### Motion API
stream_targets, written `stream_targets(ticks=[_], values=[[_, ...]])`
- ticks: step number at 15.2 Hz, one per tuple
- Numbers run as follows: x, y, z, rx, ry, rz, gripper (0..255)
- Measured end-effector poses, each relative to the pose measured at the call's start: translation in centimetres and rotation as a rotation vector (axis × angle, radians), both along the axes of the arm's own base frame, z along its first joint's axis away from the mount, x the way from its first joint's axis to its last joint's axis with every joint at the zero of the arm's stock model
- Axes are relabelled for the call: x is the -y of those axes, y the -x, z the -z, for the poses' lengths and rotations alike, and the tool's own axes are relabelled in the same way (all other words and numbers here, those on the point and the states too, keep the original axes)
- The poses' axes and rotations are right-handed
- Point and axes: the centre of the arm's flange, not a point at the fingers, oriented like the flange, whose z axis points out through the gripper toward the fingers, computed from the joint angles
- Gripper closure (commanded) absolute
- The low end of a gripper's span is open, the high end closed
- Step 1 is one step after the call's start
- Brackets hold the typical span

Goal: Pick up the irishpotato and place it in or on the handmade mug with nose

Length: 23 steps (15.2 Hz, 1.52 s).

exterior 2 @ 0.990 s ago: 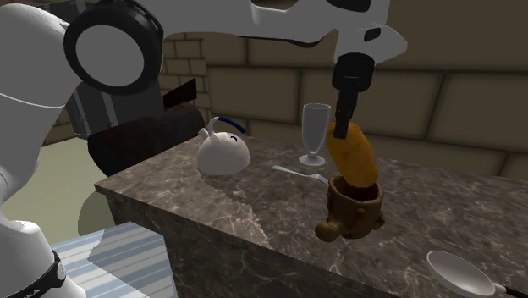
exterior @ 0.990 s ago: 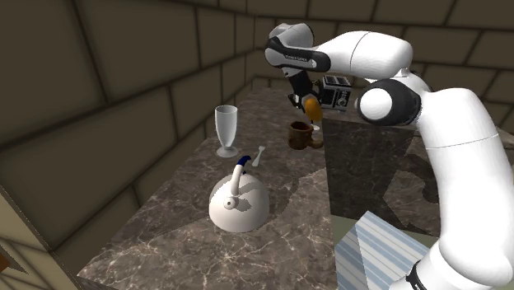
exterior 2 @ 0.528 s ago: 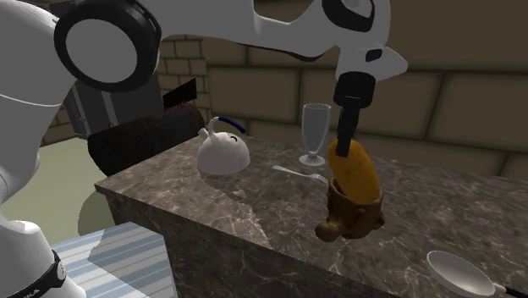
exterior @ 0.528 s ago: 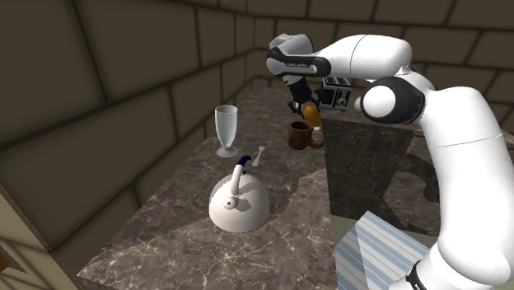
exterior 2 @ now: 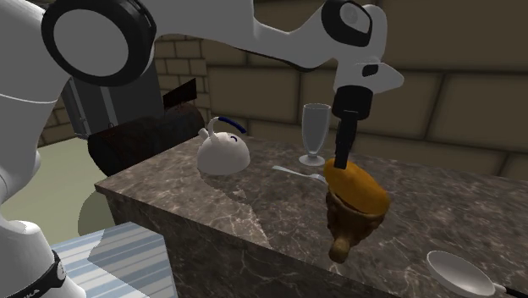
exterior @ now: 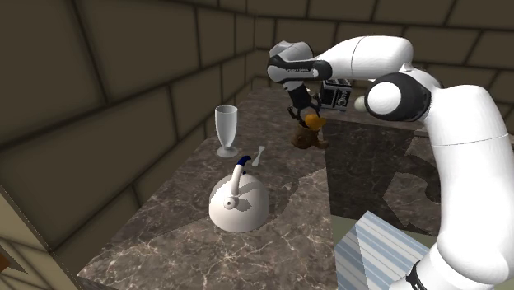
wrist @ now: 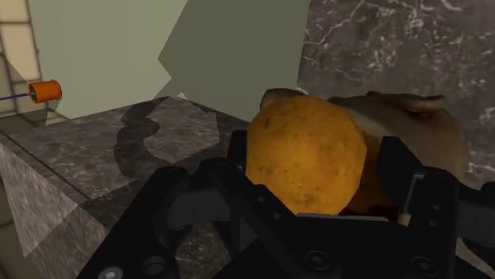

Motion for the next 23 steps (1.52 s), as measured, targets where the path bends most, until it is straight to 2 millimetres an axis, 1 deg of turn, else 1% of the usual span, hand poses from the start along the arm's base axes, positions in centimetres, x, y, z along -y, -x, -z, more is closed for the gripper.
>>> stream_targets(ticks=[5, 6, 9, 12, 14, 16, 17, 19, 23], values=[[0.1, 0.0, 0.3, 0.008, 0.000, -0.003, 255], [0.0, 0.0, 0.3, 0.005, -0.001, -0.002, 0], [0.0, -0.1, 0.9, 0.000, -0.005, -0.004, 0], [0.0, -0.1, 0.9, 0.000, -0.005, -0.004, 0], [-0.5, -1.1, 0.1, -0.004, -0.008, -0.006, 0], [-1.3, -2.2, -1.7, -0.005, -0.008, -0.008, 0], [-1.4, -2.4, -2.2, -0.005, -0.009, -0.007, 0], [-1.6, -2.5, -2.6, -0.007, -0.010, -0.007, 0], [-1.6, -2.5, -2.8, -0.007, -0.010, -0.006, 0]])
